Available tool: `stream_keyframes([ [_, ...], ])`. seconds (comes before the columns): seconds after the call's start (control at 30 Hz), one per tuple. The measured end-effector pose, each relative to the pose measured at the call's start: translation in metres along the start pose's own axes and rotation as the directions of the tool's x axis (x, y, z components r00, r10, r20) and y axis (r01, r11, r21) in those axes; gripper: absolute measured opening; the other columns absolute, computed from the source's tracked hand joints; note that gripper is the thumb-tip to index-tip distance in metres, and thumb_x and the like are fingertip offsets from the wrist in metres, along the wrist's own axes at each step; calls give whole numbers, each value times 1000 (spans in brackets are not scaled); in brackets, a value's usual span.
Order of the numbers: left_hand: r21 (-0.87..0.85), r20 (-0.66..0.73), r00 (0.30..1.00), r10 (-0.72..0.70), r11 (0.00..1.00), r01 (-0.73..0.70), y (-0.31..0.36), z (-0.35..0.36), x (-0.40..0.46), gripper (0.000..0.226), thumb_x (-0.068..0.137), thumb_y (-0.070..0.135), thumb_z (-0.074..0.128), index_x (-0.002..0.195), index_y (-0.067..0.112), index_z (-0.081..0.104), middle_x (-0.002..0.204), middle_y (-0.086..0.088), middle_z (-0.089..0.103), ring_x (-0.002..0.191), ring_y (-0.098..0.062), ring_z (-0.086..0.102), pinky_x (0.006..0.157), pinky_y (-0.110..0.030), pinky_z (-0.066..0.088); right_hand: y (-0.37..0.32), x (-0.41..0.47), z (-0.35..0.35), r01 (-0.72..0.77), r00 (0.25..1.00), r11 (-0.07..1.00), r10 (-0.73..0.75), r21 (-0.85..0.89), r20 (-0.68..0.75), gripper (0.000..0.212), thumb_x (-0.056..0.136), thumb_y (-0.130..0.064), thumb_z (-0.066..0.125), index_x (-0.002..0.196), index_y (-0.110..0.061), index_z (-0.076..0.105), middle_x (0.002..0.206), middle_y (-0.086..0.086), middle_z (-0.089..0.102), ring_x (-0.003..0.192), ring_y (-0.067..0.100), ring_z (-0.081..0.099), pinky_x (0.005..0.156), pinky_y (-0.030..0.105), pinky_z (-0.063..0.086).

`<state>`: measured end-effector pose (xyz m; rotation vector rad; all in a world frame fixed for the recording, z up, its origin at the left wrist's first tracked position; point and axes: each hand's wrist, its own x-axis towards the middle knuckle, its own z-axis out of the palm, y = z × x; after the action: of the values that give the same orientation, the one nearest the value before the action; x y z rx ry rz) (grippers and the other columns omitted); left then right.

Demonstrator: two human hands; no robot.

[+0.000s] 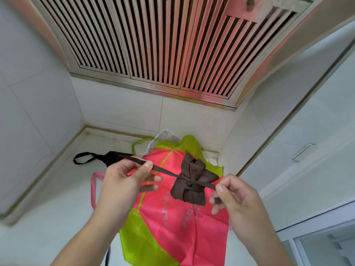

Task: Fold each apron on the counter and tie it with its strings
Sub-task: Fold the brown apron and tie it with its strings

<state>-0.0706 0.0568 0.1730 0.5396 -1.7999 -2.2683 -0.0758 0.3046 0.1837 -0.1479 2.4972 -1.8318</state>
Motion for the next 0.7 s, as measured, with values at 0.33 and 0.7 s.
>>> stream_keyframes([
  [0.33, 432, 50, 997, -51, 902, 25, -30, 9, 8, 20, 91, 22, 80, 97, 14, 62, 94, -12, 68, 86, -27, 72, 70, -37, 62, -9, -1, 19, -49, 999, 930, 49, 365, 9, 40, 105, -5, 50, 75, -17, 74, 80, 18, 70, 68, 36, 51, 58, 40, 39],
  [0.7, 601, 516, 855, 50, 691, -403, -18, 2, -2, 19, 103, 49, 54, 97, 36, 67, 70, 6, 71, 65, -13, 65, 67, -37, 52, 0, 4, 20, -84, 996, 887, 75, 454, 39, 20, 103, 5, 49, 85, 8, 59, 77, 15, 69, 65, 24, 59, 47, 28, 43],
])
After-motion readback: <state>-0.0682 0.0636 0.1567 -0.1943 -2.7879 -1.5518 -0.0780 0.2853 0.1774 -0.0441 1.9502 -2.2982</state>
